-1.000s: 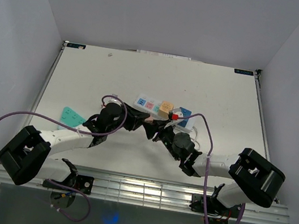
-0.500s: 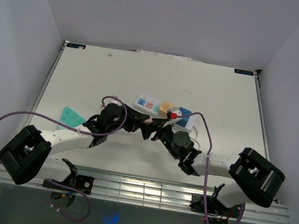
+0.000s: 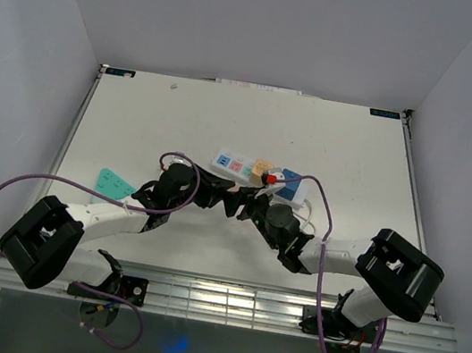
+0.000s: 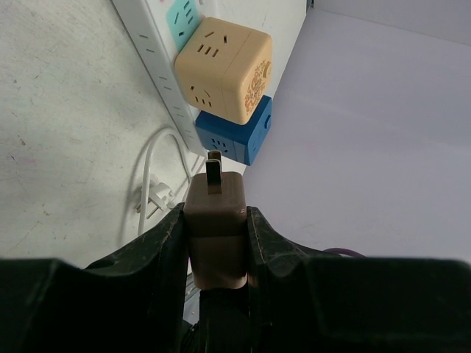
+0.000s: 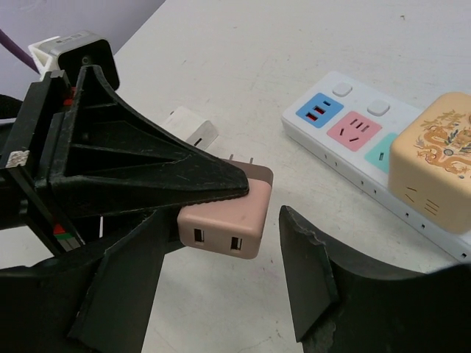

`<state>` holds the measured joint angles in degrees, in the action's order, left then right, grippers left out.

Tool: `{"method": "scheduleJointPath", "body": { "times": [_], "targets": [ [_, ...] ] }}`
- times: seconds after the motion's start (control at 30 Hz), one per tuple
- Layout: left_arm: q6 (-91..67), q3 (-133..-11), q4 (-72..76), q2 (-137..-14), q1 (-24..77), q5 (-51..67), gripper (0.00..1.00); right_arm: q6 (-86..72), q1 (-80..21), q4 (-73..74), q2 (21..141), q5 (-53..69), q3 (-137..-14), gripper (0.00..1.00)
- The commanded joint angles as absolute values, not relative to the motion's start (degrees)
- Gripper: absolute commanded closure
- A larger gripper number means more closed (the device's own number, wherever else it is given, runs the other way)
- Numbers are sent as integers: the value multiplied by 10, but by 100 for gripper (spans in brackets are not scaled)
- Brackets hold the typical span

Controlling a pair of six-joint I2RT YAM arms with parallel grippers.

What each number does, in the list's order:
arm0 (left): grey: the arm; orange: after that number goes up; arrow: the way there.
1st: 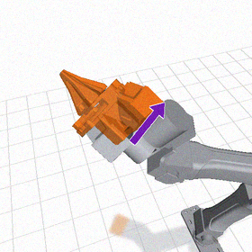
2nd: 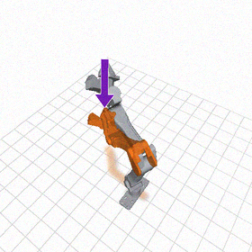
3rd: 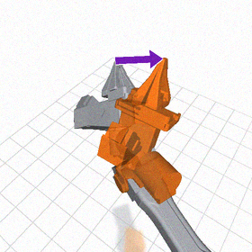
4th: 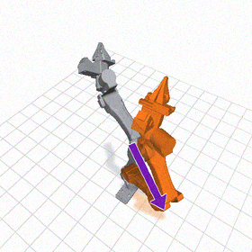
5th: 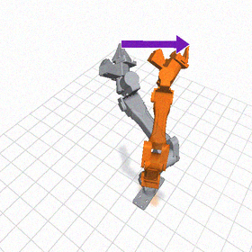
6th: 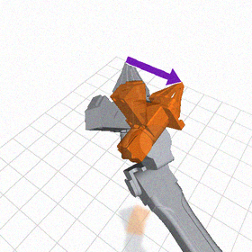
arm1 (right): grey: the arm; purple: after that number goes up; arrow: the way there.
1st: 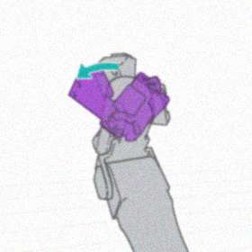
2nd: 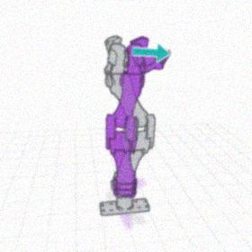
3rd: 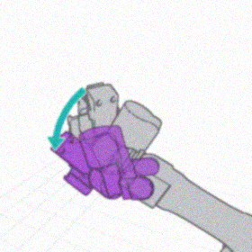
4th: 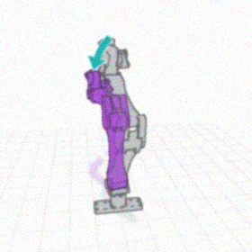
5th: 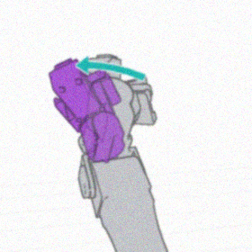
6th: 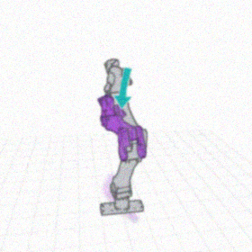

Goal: Insert the plug

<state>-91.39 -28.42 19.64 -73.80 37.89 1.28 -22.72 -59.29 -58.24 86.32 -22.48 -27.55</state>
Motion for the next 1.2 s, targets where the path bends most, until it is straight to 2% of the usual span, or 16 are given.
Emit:
{"method": "scheduleJointPath", "body": {
  "times": [0.0,0.23,0.3,0.4,0.9,1.1,1.13,1.17],
  "targets": [
    [-919,-279,196,-729,380,9,100,-244,-595,-576,874,-264,-303,34],
    [-918,-285,198,-740,387,9,100,-258,-597,-566,893,-266,-319,35],
    [-918,-286,198,-741,388,9,100,-259,-597,-565,895,-267,-321,42],
    [-918,-285,198,-741,388,8,100,-260,-597,-566,891,-271,-320,44],
    [-918,-281,198,-741,388,-17,100,-255,-598,-548,884,-286,-323,39],
    [-918,-282,199,-746,388,-17,100,-255,-598,-549,883,-283,-323,47],
    [-918,-283,199,-748,388,-15,100,-255,-598,-551,883,-281,-323,50],
    [-918,-284,199,-751,388,-11,100,-255,-598,-552,883,-281,-323,57]
  ]
}}
